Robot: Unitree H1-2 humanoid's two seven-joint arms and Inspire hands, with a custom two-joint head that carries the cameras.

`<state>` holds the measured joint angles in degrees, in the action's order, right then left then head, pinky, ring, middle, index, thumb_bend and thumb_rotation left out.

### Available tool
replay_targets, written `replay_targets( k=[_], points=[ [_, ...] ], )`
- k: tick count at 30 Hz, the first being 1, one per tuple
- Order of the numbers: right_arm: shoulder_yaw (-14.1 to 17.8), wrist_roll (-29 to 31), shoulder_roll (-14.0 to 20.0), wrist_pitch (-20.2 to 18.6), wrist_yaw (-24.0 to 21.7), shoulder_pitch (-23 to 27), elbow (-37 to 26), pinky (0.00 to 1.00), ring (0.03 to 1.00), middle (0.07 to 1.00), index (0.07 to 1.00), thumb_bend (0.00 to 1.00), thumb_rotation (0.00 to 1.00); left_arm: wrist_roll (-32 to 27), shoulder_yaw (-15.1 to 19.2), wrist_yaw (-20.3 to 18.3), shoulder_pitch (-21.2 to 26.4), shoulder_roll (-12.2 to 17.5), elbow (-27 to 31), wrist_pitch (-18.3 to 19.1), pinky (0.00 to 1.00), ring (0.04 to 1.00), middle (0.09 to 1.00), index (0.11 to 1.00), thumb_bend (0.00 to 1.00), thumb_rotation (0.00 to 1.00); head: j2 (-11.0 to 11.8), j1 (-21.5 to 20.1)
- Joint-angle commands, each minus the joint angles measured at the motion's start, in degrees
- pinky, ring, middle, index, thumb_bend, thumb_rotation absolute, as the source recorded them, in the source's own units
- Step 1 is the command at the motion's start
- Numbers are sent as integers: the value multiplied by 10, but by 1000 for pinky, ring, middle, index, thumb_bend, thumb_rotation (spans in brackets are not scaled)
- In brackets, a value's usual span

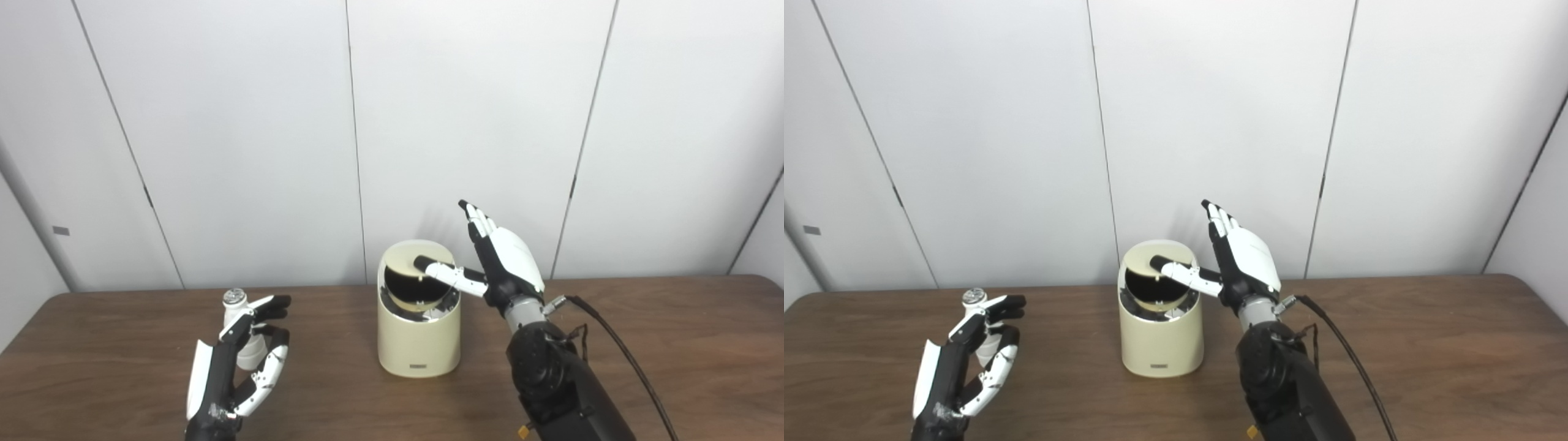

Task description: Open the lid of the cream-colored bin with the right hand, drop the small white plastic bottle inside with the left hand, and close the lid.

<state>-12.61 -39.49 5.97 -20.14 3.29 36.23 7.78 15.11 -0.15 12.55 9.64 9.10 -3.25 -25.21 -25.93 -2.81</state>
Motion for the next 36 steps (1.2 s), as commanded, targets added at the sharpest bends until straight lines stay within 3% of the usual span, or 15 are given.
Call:
replay_targets(
  k=[1,8,12,23,25,30,34,35,36],
  points=[
    [5,5,2,7,6,16,-21,990,1000,1000,1000,798,1000,1,2,4,16,2,22,-17,611,715,749,739,258,473,-1,0],
    [6,12,9,21,12,10,-22,954,1000,1000,1000,806,1000,1,2,7,17,3,21,-17,591,703,742,733,255,466,-1,0],
    [13,27,10,27,11,4,-38,952,1000,1000,1000,876,1000,-3,3,4,17,4,20,-17,605,712,748,736,255,461,0,-2],
    [50,105,9,116,31,-50,-109,887,1000,1000,1000,971,1000,0,1,7,19,5,16,-17,601,708,742,732,255,474,2,-1],
    [60,124,8,147,38,-65,-118,892,1000,1000,1000,928,1000,-2,2,5,20,5,16,-17,601,710,744,733,254,472,3,-2],
    [81,128,-3,163,65,-116,-153,838,932,962,970,637,967,5,1,10,21,6,12,-17,592,707,743,732,250,454,6,-3],
    [95,114,-10,207,113,-153,-160,694,819,854,843,405,738,5,1,11,21,5,11,-16,593,706,740,730,255,472,8,-4],
    [98,111,-11,216,122,-161,-161,593,726,774,776,345,643,5,0,11,22,5,10,-16,594,707,741,730,253,472,7,-5],
    [100,108,-11,223,129,-170,-164,563,694,742,742,315,593,5,0,11,22,6,10,-16,593,706,741,729,251,470,8,-4]
  ],
)
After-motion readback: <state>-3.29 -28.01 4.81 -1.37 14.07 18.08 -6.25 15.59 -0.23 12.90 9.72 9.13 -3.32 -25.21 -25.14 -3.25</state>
